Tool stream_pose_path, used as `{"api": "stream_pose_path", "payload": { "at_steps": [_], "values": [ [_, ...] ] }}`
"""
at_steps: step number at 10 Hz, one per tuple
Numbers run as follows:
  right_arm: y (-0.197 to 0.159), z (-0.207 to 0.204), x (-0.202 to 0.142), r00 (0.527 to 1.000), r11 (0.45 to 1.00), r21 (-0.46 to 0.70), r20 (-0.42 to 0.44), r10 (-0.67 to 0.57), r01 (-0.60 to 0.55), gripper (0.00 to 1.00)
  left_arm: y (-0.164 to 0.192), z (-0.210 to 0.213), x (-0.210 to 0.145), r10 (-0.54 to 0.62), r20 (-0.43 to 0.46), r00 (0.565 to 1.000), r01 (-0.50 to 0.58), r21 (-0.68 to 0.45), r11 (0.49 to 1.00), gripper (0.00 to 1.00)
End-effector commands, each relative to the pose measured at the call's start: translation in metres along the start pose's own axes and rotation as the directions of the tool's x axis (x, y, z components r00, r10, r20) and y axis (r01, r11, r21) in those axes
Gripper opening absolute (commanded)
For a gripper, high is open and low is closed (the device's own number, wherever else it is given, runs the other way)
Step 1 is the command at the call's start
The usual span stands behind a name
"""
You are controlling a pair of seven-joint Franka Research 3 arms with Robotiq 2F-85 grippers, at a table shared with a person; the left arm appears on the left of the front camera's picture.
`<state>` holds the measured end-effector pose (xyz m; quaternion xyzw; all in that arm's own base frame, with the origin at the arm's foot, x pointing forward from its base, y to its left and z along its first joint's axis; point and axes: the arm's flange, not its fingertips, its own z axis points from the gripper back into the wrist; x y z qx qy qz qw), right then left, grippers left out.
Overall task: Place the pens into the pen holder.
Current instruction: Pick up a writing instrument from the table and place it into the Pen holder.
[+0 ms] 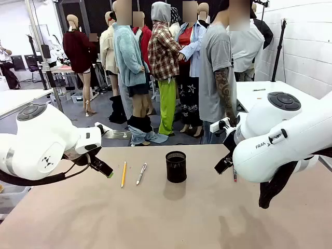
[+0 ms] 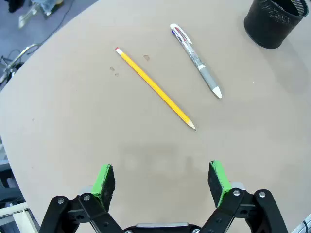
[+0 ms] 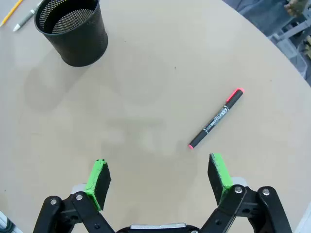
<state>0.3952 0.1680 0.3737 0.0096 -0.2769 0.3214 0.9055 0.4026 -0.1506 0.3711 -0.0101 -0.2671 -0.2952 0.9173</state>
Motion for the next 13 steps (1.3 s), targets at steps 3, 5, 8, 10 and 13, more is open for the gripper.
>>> {"api": "stream_pose_path", "payload": {
  "at_steps": [3,5,8,10,13],
  "values": [
    [0.000,0.000,0.000,1.000,1.000,0.000,0.000,0.000,0.000,1.00,0.000,0.000,0.000,0.000,0.000,1.000,0.000,0.000,1.000,1.00],
    [0.000,0.000,0.000,1.000,1.000,0.000,0.000,0.000,0.000,1.00,0.000,0.000,0.000,0.000,0.000,1.000,0.000,0.000,1.000,1.00],
    [0.000,0.000,0.000,1.000,1.000,0.000,0.000,0.000,0.000,1.00,0.000,0.000,0.000,0.000,0.000,1.000,0.000,0.000,1.000,1.00],
    [0.000,0.000,0.000,1.000,1.000,0.000,0.000,0.001,-0.001,1.00,0.000,0.000,0.000,0.000,0.000,1.000,0.000,0.000,1.000,1.00],
    [-0.037,-0.018,0.036,0.997,0.997,-0.001,-0.012,-0.076,0.076,1.00,0.000,0.000,0.000,0.000,0.000,1.000,0.000,0.000,1.000,1.00]
  ]
}}
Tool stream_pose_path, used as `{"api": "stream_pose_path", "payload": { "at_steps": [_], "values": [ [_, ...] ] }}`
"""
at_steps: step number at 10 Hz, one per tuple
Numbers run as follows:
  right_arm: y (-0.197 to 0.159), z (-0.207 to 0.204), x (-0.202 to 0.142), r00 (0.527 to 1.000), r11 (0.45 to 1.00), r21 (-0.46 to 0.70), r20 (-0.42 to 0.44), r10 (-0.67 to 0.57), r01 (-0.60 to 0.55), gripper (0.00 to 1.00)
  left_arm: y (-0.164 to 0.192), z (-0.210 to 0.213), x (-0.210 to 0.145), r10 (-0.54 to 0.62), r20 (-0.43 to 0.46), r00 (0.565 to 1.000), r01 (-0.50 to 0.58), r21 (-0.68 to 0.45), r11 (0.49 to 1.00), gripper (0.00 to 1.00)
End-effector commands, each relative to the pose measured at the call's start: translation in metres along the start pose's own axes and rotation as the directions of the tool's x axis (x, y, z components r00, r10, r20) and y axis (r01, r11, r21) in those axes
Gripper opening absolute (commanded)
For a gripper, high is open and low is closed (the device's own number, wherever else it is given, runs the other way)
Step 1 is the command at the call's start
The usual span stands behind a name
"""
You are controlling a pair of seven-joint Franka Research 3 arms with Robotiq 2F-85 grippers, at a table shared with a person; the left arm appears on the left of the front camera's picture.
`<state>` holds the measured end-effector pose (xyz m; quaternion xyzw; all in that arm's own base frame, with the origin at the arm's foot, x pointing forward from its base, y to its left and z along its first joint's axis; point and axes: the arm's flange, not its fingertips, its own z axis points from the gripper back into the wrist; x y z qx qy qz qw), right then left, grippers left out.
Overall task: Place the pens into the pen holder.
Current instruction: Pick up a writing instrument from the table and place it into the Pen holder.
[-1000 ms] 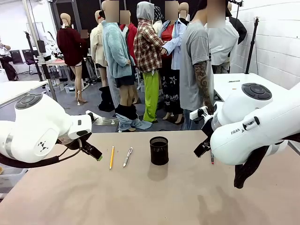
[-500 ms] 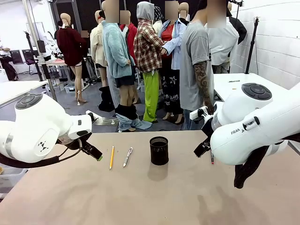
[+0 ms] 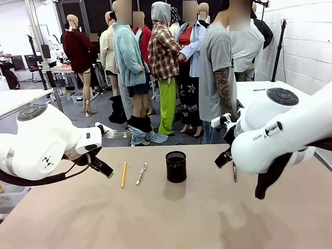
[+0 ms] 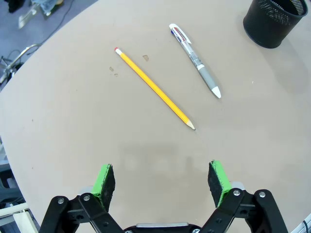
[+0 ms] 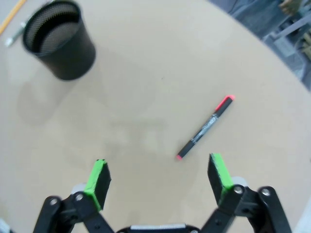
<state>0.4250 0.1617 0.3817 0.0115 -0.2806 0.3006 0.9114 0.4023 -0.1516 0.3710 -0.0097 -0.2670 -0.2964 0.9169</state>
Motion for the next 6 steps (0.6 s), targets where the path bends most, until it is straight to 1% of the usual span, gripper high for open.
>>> {"api": "stream_pose_path", "payload": {
  "at_steps": [1,2,3,4,6],
  "values": [
    [-0.017,-0.015,0.025,0.998,0.999,0.007,-0.052,-0.039,0.039,1.00,0.001,0.000,0.000,0.003,0.000,1.000,-0.003,0.000,1.000,1.00],
    [-0.028,-0.025,0.036,0.995,0.999,0.009,-0.095,-0.038,0.039,1.00,0.001,0.000,0.000,0.003,0.000,1.000,-0.003,0.000,1.000,1.00],
    [-0.040,-0.038,0.045,0.978,0.998,-0.025,-0.195,-0.068,0.065,1.00,0.001,0.000,0.000,0.003,0.000,1.000,-0.003,0.000,1.000,1.00],
    [-0.050,-0.051,0.052,0.960,0.996,-0.039,-0.268,-0.086,0.078,1.00,0.001,0.000,0.000,0.003,0.000,1.000,-0.003,0.000,1.000,1.00],
    [-0.063,-0.066,0.059,0.930,0.993,-0.026,-0.349,-0.115,0.113,1.00,0.001,0.000,0.000,0.003,0.000,1.000,-0.003,0.000,1.000,1.00]
  ]
}}
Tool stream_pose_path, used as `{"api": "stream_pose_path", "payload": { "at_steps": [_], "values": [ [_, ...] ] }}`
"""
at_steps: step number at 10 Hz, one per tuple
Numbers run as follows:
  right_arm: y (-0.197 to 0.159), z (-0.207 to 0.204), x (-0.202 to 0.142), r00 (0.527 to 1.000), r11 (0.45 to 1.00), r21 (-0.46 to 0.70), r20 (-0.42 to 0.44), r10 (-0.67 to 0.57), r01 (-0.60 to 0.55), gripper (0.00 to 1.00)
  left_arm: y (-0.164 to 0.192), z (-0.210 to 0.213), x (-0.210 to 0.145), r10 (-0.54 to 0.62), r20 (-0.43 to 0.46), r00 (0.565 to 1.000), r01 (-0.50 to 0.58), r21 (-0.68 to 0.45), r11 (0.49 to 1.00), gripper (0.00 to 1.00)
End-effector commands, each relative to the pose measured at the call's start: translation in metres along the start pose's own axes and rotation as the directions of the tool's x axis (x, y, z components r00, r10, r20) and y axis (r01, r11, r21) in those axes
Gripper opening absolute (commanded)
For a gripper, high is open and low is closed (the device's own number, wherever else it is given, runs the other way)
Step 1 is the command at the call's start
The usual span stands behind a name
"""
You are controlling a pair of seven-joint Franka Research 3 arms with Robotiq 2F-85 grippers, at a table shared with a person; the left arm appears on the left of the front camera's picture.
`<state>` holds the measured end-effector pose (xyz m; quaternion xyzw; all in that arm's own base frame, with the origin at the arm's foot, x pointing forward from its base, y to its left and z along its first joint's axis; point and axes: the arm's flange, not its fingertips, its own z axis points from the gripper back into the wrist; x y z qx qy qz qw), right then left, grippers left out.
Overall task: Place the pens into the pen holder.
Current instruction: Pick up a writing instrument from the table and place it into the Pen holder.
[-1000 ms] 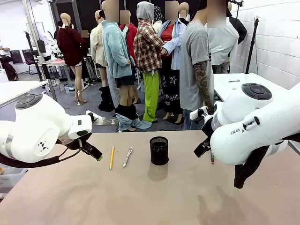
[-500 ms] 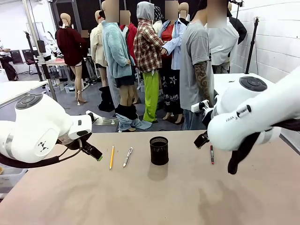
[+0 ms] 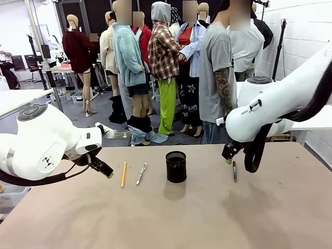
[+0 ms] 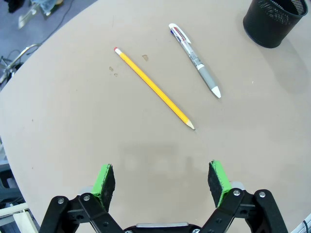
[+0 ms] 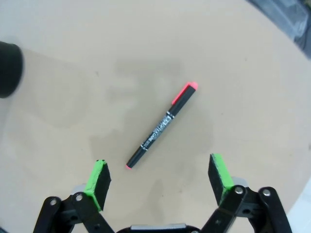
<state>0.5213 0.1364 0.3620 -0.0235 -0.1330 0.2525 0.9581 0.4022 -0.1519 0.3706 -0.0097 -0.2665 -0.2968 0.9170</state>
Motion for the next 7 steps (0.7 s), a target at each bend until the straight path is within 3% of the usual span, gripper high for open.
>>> {"api": "stream_pose_path", "payload": {
  "at_steps": [1,7],
  "values": [
    [0.005,-0.009,0.024,0.997,1.000,0.010,-0.071,-0.028,0.028,1.00,0.001,0.001,0.000,0.003,0.001,1.000,-0.003,0.000,1.000,1.00],
    [-0.014,-0.059,0.043,0.971,0.990,-0.021,-0.195,-0.139,0.138,1.00,0.001,0.001,0.000,0.003,0.001,1.000,-0.003,0.000,1.000,1.00]
  ]
}}
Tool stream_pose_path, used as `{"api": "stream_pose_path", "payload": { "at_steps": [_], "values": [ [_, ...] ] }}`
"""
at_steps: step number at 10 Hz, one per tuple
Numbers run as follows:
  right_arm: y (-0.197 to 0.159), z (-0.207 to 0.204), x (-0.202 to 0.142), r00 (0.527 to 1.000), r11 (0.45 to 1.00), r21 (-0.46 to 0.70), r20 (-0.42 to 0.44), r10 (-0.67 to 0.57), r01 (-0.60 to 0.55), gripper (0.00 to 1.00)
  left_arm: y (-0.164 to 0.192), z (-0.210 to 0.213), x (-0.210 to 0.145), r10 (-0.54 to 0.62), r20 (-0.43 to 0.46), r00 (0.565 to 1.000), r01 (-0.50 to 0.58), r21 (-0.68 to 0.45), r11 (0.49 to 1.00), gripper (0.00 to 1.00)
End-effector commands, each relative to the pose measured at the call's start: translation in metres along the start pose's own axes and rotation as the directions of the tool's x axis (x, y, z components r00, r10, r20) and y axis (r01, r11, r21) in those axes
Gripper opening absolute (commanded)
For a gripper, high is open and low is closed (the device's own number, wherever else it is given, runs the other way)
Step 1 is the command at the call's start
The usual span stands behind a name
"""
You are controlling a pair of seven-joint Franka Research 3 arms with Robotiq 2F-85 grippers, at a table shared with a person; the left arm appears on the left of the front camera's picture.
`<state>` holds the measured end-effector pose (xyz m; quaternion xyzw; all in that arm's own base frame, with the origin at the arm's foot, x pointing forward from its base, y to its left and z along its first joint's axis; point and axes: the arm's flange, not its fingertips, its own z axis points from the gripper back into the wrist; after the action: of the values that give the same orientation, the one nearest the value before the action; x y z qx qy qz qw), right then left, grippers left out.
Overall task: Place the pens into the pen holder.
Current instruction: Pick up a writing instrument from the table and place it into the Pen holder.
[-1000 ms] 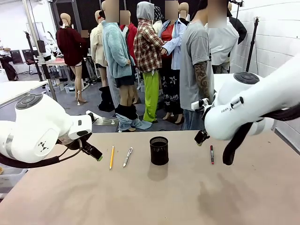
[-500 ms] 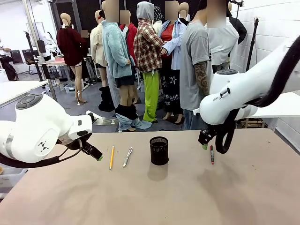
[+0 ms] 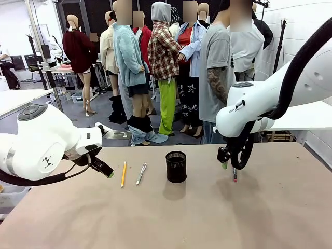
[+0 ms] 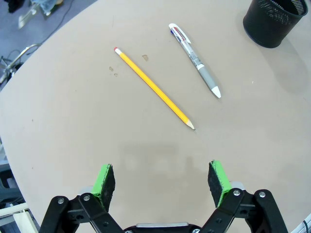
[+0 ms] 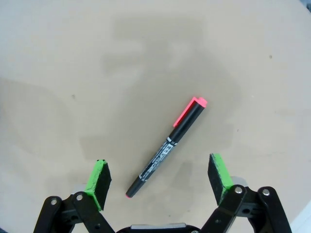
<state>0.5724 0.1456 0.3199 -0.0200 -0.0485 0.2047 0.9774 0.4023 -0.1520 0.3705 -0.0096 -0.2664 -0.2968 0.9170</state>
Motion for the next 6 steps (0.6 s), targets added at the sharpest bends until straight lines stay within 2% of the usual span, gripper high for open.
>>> {"api": "stream_pose_path", "payload": {
  "at_steps": [1,4,5,6],
  "values": [
    [-0.0057,-0.0103,0.0073,0.997,0.997,-0.034,-0.037,-0.075,0.073,1.00,0.0014,0.0007,-0.0002,0.003,0.002,1.000,-0.003,0.000,1.000,1.00],
    [-0.0085,-0.0195,0.0082,0.995,0.996,0.011,-0.049,-0.087,0.087,1.00,0.0014,0.0007,-0.0002,0.003,0.002,1.000,-0.003,0.000,1.000,1.00],
    [-0.0085,-0.0192,0.0084,0.996,0.997,0.018,-0.045,-0.071,0.072,0.91,0.0014,0.0007,-0.0002,0.003,0.002,1.000,-0.003,0.000,1.000,1.00],
    [-0.0091,-0.0186,0.0094,0.997,0.998,0.021,-0.052,-0.065,0.066,0.71,0.0014,0.0007,-0.0002,0.003,0.002,1.000,-0.003,0.000,1.000,1.00]
  ]
}}
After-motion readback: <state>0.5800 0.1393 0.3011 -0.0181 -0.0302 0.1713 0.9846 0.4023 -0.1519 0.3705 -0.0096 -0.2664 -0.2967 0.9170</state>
